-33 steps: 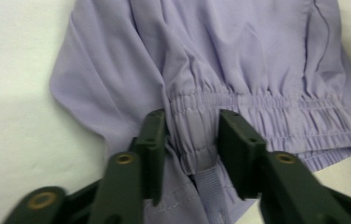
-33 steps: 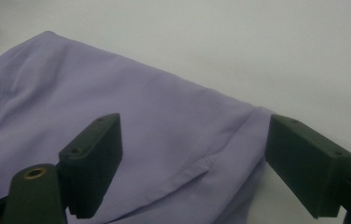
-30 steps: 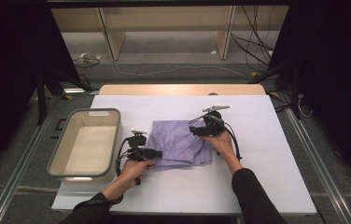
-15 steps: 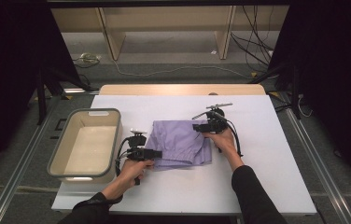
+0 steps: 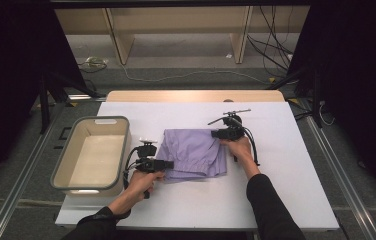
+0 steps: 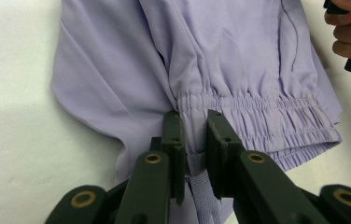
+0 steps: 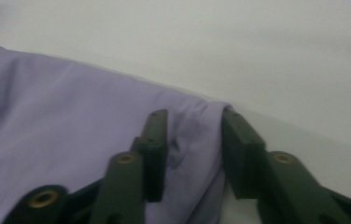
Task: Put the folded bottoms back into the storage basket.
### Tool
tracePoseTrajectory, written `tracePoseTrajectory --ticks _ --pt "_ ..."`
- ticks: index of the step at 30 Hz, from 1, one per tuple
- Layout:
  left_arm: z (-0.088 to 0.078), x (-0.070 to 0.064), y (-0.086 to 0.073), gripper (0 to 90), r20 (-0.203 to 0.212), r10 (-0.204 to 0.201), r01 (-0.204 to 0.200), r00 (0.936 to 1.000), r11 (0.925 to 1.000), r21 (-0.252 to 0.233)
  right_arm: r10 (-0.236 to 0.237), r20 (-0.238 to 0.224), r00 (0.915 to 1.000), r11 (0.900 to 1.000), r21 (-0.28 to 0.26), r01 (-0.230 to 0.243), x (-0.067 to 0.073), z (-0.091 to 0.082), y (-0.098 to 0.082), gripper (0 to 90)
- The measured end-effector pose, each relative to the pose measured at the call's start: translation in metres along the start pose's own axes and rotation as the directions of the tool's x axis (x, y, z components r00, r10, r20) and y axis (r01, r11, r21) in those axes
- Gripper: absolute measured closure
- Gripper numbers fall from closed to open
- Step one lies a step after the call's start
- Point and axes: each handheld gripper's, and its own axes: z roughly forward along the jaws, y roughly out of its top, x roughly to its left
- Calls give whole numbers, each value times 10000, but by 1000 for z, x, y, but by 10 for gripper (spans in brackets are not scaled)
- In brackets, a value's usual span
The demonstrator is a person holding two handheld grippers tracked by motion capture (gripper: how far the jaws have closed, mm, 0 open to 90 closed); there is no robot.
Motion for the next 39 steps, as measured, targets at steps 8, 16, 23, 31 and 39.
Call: tracePoseTrajectory --ticks 8,16,23,31,39 --pt "-6 -1 3 795 288 113 -110 9995 9999 -94 -192 -225 9996 9998 27 193 6 -5 4 871" --pt "-18 -3 5 798 577 294 -281 9979 9993 -232 -200 -552 9983 9987 -472 174 17 -23 14 877" --pt "-31 -1 9 798 797 407 -375 9960 9985 -411 -306 -692 9971 9971 -715 256 31 -33 18 878" --pt "-42 -2 11 798 1000 496 -444 9938 9976 -537 -406 -830 9957 9952 -920 329 42 -41 21 878" --pt "-52 -5 13 797 1106 741 -674 9911 9957 -633 -416 -974 9944 9927 -1165 301 50 -48 23 878"
